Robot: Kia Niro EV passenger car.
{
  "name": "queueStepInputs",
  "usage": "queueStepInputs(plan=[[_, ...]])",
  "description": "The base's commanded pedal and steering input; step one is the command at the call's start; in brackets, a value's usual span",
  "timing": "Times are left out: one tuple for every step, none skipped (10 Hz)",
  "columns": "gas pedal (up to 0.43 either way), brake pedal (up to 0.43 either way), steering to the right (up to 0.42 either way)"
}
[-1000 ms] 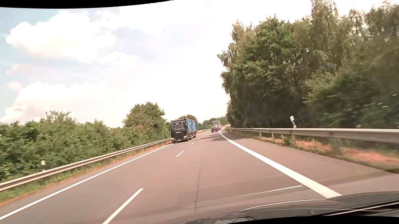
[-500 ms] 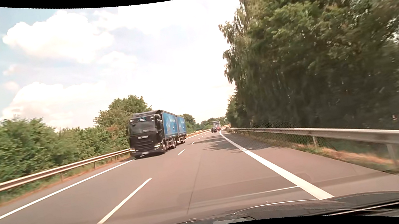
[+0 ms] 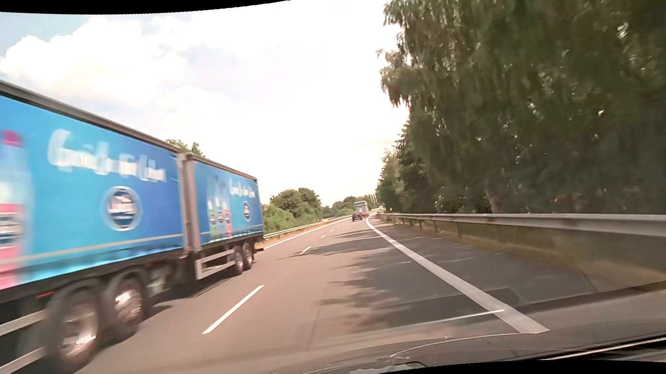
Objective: Follow the waypoints while adhering to traffic rules and regulations
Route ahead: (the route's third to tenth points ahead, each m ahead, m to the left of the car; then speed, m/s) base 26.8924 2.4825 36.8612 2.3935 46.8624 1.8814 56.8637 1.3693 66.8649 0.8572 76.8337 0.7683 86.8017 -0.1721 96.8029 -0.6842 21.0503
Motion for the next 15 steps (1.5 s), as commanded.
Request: queueStepInputs(plan=[[0.189,0.0,0.002],[0.189,0.0,0.002],[0.189,0.0,0.002],[0.189,0.0,0.002],[0.177,0.0,0.002],[0.177,0.0,0.002],[0.177,0.0,0.002],[0.177,0.0,0.002],[0.177,0.0,0.002],[0.177,0.0,0.002],[0.177,0.0,0.002],[0.177,0.0,0.002],[0.177,0.0,0.002],[0.177,0.0,0.002],[0.177,0.0,0.002]])
